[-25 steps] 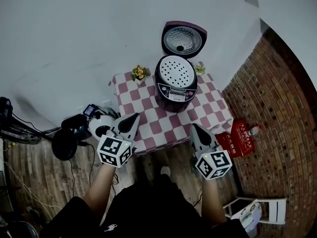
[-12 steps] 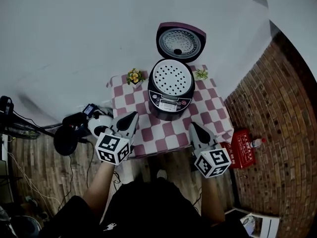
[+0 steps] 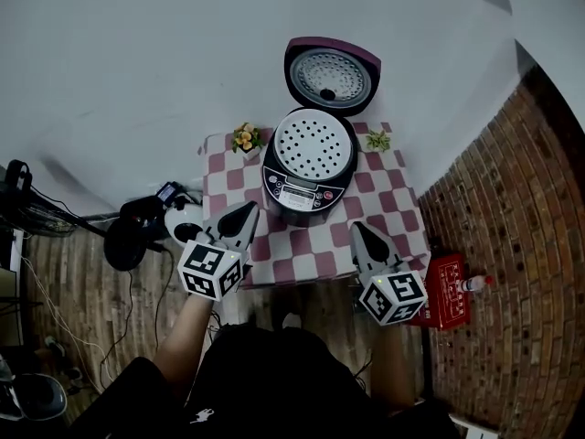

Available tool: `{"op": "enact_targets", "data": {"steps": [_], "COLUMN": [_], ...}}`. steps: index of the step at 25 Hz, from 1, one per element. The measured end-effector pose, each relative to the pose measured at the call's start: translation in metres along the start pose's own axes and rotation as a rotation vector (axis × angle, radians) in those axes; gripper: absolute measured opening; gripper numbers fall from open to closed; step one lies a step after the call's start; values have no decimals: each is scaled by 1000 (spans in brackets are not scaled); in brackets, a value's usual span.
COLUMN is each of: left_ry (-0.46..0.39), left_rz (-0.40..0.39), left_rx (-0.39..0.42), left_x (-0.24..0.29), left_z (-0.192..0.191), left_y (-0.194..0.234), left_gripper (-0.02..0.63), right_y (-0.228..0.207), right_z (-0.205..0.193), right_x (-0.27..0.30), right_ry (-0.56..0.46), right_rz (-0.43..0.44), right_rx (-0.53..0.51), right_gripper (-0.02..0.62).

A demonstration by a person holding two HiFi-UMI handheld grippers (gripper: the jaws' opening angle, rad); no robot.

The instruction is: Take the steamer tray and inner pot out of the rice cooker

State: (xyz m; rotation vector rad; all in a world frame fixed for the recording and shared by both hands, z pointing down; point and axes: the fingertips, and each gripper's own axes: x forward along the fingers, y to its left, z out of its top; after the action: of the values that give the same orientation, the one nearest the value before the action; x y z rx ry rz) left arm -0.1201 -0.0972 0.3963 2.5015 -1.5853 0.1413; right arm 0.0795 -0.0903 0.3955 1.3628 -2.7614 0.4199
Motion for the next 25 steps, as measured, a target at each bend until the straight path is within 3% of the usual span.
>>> {"op": "enact_targets", "data": {"steps": [12,25], "left_ry": [38,34], "left_rz": [72,56], "left_rx": [32,-20], "left_x": [10,42], "left_z": [-5,-13], "left_y": [-7,29], "left_gripper": [3,3], "right_y": [-22,-31], "right_z": [-11,-7], "right_x": [6,37], "right_ry": [13,33], "right_rz": [55,5], "right_rx": [55,26], "right_gripper": [2,2]}}
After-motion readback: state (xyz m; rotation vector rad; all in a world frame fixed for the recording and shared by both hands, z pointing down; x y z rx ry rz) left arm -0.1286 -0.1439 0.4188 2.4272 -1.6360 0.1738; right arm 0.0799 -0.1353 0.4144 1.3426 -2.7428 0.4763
